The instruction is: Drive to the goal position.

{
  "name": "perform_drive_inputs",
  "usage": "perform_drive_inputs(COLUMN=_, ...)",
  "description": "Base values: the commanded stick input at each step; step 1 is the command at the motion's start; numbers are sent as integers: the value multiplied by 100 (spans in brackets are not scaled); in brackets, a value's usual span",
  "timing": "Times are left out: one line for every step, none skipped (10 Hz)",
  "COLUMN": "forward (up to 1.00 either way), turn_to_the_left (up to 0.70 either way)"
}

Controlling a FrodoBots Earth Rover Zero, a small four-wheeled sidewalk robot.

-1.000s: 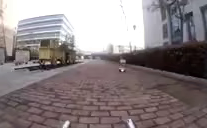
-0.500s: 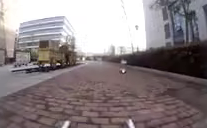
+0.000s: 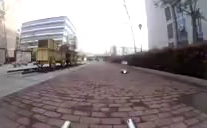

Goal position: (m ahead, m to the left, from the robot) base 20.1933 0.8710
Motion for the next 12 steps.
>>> perform_drive_inputs(forward=70, turn_to_the_left=-11)
perform_drive_inputs(forward=70, turn_to_the_left=-5)
perform_drive_inputs(forward=70, turn_to_the_left=0)
perform_drive_inputs(forward=70, turn_to_the_left=0)
perform_drive_inputs(forward=70, turn_to_the_left=0)
perform_drive_inputs(forward=70, turn_to_the_left=0)
perform_drive_inputs(forward=70, turn_to_the_left=-5)
perform_drive_inputs(forward=70, turn_to_the_left=-14)
perform_drive_inputs(forward=70, turn_to_the_left=-14)
perform_drive_inputs(forward=70, turn_to_the_left=-14)
perform_drive_inputs(forward=70, turn_to_the_left=-14)
perform_drive_inputs(forward=70, turn_to_the_left=-14)
